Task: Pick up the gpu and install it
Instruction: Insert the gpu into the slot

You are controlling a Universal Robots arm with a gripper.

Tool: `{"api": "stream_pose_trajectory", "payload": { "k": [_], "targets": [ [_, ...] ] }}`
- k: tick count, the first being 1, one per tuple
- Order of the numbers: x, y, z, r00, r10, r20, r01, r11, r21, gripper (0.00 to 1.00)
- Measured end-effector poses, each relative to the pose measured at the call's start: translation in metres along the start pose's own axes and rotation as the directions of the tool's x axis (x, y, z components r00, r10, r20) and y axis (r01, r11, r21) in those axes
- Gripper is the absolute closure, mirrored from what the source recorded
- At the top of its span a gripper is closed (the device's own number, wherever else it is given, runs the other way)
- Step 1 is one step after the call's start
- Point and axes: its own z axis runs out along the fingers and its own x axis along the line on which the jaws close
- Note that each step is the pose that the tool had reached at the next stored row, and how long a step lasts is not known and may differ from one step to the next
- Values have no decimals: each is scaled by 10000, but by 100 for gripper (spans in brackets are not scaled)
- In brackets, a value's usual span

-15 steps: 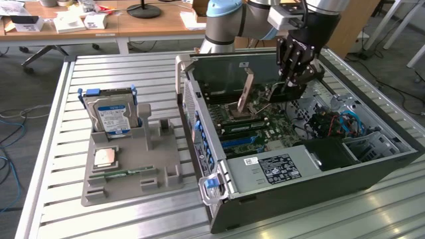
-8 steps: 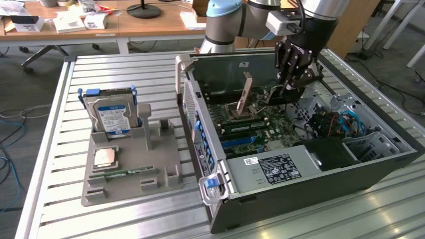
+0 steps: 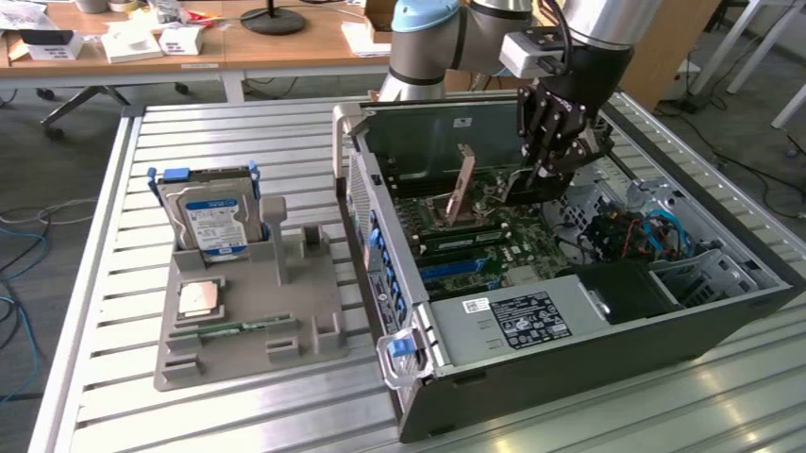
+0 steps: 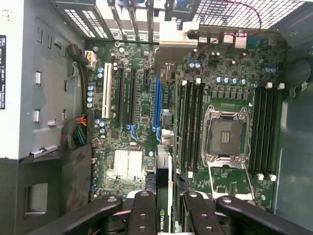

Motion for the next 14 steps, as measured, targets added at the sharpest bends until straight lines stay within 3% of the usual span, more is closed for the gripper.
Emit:
{"api": "stream_pose_trajectory", "payload": {
  "k": [14],
  "targets": [
    [0,25,157,10000,-66,-19,66,10000,-2,74]
  ]
}}
